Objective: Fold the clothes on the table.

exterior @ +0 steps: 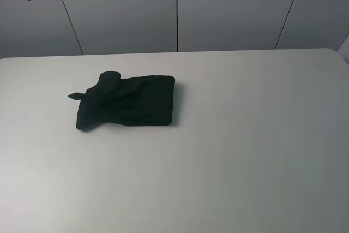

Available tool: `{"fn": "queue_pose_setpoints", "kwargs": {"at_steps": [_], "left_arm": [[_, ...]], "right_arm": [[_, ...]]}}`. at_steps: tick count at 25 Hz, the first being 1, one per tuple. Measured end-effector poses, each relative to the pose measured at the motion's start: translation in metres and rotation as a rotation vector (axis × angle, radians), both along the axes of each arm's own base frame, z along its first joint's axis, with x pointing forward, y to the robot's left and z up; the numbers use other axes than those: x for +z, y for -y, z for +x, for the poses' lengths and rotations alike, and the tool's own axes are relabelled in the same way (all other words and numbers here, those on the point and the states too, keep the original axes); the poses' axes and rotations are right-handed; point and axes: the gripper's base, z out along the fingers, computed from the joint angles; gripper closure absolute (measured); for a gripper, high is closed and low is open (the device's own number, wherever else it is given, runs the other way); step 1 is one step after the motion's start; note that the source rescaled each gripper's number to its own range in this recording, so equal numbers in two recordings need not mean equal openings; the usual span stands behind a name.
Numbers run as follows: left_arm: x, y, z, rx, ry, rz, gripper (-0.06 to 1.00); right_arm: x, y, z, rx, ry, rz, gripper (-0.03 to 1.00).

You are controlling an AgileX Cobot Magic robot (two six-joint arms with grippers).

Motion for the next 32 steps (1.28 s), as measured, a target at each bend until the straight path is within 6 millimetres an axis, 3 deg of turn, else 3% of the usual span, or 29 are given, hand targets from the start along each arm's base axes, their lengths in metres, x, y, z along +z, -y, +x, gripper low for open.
{"fn": "queue_pose_setpoints", "kwargs": {"at_steps": [5, 10, 17, 20, 24, 32], "left_arm": [[0.006, -0.030, -0.076, 0.006, 0.094, -0.048, -0.03], [-0.002, -0.058, -0.148, 0.019, 0.174, -0.100, -0.03], [-0.021, -0.088, -0.223, 0.043, 0.319, -0.185, -0.03], [-0.032, -0.096, -0.242, 0.043, 0.370, -0.210, -0.03], [-0.052, -0.098, -0.254, 0.023, 0.380, -0.230, -0.04], [-0.090, -0.091, -0.248, -0.016, 0.269, -0.213, -0.04]], "right_arm": [[-0.003, 0.001, -0.023, 0.063, 0.104, 0.039, -0.03], [-0.006, -0.007, -0.023, 0.156, 0.084, 0.058, -0.03], [-0.015, -0.008, -0.018, 0.155, 0.052, 0.032, -0.03], [-0.020, -0.008, -0.016, 0.155, 0.036, 0.019, -0.03], [-0.027, -0.009, -0.013, 0.177, 0.018, -0.014, -0.03], [-0.034, -0.011, -0.010, 0.193, -0.009, -0.027, -0.03]]}}
